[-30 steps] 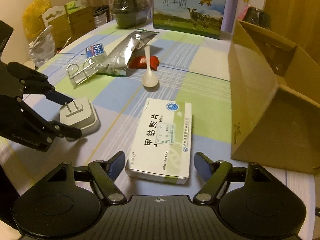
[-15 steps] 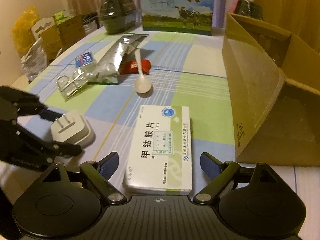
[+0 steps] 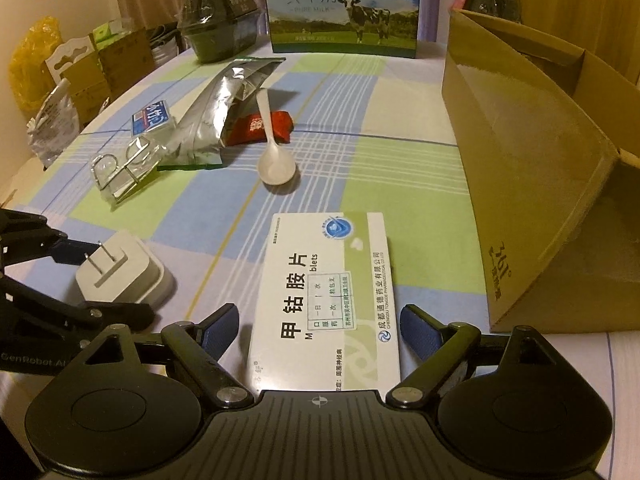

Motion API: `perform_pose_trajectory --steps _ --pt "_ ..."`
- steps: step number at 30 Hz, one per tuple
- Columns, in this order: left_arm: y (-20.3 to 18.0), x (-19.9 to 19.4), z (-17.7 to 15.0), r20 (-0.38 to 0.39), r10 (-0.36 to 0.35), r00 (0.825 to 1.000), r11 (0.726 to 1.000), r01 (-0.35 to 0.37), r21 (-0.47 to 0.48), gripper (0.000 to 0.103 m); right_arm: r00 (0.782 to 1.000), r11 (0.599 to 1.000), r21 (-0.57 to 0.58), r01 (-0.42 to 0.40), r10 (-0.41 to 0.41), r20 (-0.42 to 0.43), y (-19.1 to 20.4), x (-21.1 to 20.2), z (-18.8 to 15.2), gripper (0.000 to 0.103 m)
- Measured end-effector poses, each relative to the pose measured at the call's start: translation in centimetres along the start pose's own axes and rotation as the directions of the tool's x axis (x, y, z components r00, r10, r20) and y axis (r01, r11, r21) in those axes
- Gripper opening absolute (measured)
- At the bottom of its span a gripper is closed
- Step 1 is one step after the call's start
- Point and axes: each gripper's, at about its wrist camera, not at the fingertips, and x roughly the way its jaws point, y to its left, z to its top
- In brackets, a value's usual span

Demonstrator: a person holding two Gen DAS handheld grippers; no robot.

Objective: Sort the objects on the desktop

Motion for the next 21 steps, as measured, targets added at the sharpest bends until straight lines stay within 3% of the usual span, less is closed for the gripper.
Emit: perform_pose_trajectory --steps 9,11,21 --pt "-0.1 -0.2 -0.1 -0.003 0.02 1.0 0.998 -0.021 -0.059 0.06 1.0 1.0 0.009 0.012 -0.012 0.003 -0.1 0.5 0.1 0.076" --pt "-0.2 -0.3 -0.2 -0.003 0.019 1.0 0.998 -0.019 -0.064 0.06 1.0 1.0 0.011 0.018 -0.018 0.009 -0.1 0.5 0.1 0.068" --pt "-0.6 -0.9 0.2 0.005 0.029 1.0 0.997 -0.029 -0.078 0.06 0.998 1.0 0.024 0.012 -0.013 0.058 0.2 -1.8 0.3 0.068"
